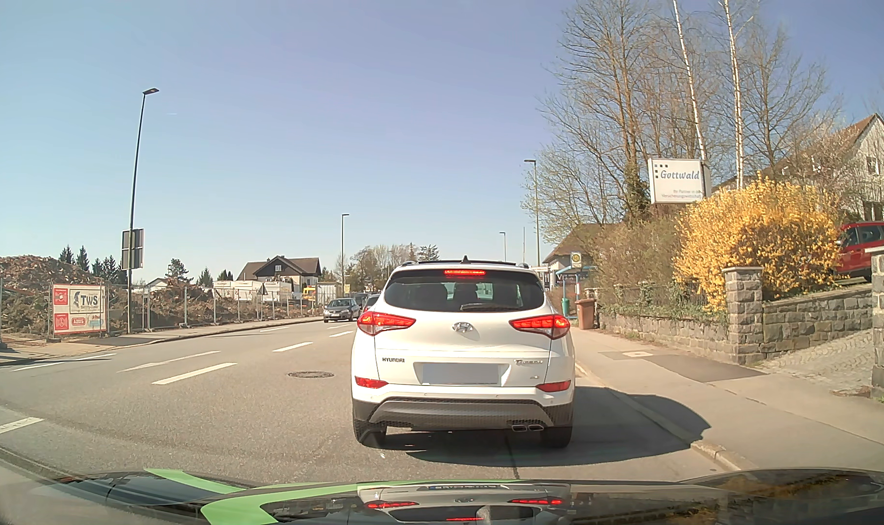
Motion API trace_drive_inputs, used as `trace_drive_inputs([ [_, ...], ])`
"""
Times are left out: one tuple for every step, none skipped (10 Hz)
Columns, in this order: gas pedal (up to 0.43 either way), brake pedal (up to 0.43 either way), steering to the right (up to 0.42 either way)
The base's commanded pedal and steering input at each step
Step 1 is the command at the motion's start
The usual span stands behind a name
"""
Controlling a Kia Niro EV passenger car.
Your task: Follow the waypoints while adhering to traffic rules and regulations
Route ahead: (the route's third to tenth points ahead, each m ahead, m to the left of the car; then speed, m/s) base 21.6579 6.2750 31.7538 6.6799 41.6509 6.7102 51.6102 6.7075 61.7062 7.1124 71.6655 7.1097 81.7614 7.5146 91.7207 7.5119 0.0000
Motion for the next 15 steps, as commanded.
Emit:
trace_drive_inputs([
  [0.000,0.317,-0.009],
  [0.000,0.317,-0.010],
  [0.000,0.317,-0.009],
  [0.000,0.317,-0.009],
  [0.000,0.317,-0.009],
  [0.000,0.317,-0.009],
  [0.000,0.317,-0.009],
  [0.000,0.317,-0.009],
  [0.000,0.317,-0.010],
  [0.000,0.317,-0.010],
  [0.000,0.317,-0.009],
  [0.000,0.317,-0.009],
  [0.000,0.317,-0.010],
  [0.000,0.317,-0.009],
  [0.000,0.317,-0.009],
])
